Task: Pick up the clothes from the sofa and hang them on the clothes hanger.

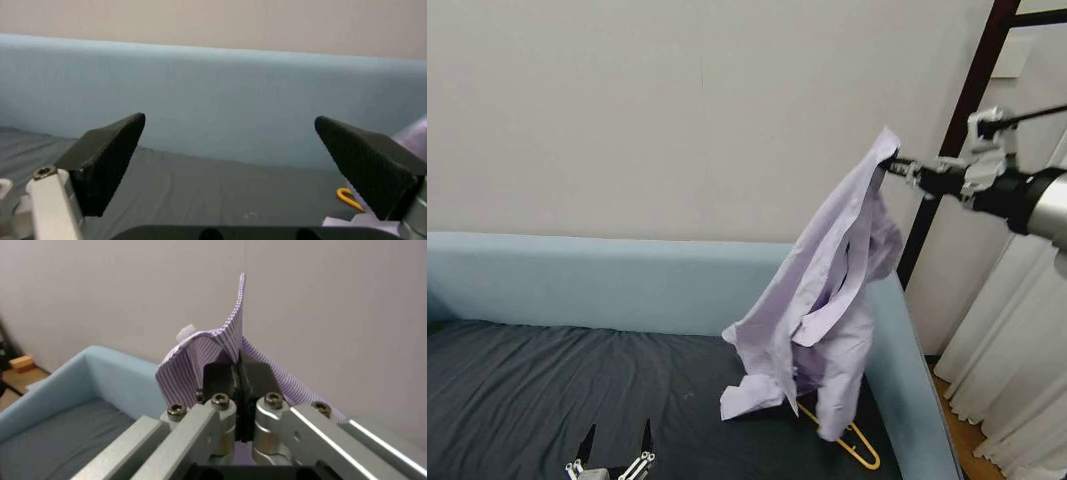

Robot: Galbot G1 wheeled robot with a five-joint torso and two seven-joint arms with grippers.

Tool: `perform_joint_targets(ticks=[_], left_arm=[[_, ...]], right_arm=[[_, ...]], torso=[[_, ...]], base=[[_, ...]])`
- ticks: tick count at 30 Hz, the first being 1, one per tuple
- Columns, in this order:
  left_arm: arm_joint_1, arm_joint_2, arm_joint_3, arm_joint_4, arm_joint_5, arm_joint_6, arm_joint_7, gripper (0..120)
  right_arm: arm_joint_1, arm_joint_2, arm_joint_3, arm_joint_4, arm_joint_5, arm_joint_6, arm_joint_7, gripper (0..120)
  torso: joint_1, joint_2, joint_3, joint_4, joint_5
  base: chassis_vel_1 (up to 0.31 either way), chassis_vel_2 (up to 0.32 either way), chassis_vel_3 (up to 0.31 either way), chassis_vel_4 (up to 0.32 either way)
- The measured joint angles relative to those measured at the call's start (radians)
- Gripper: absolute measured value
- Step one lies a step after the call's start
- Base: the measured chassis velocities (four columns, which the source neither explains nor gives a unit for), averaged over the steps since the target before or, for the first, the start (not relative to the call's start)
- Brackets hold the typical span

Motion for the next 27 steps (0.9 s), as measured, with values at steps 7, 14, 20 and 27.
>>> perform_joint_targets(ticks=[7,14,20,27], left_arm=[[-0.001,-0.004,0.000,0.008,-0.001,0.003,-0.002,100],[0.000,-0.009,0.001,0.028,-0.001,0.000,-0.004,100],[-0.005,-0.017,0.000,0.049,-0.001,0.000,-0.005,100],[-0.023,-0.033,0.006,0.079,-0.004,-0.001,-0.006,100]], right_arm=[[-0.005,0.086,-0.143,0.036,-0.095,0.019,-0.027,0],[-0.087,0.338,-0.451,-0.118,-0.400,0.004,-0.045,0],[-0.114,0.564,-0.608,-0.290,-0.567,-0.007,-0.059,0],[-0.175,0.808,-0.741,-0.683,-0.896,0.048,-0.176,0]], torso=[[0.000,0.000,0.000,0.0001,-0.0004],[0.000,0.000,0.000,0.0004,-0.0001],[0.000,0.000,0.000,0.0004,-0.0005],[0.000,0.000,0.000,0.0000,-0.0006]], base=[[0.000,0.000,0.000,0.000],[0.000,0.000,0.000,0.000],[0.000,0.000,0.000,0.000],[0.000,0.000,0.000,0.000]])
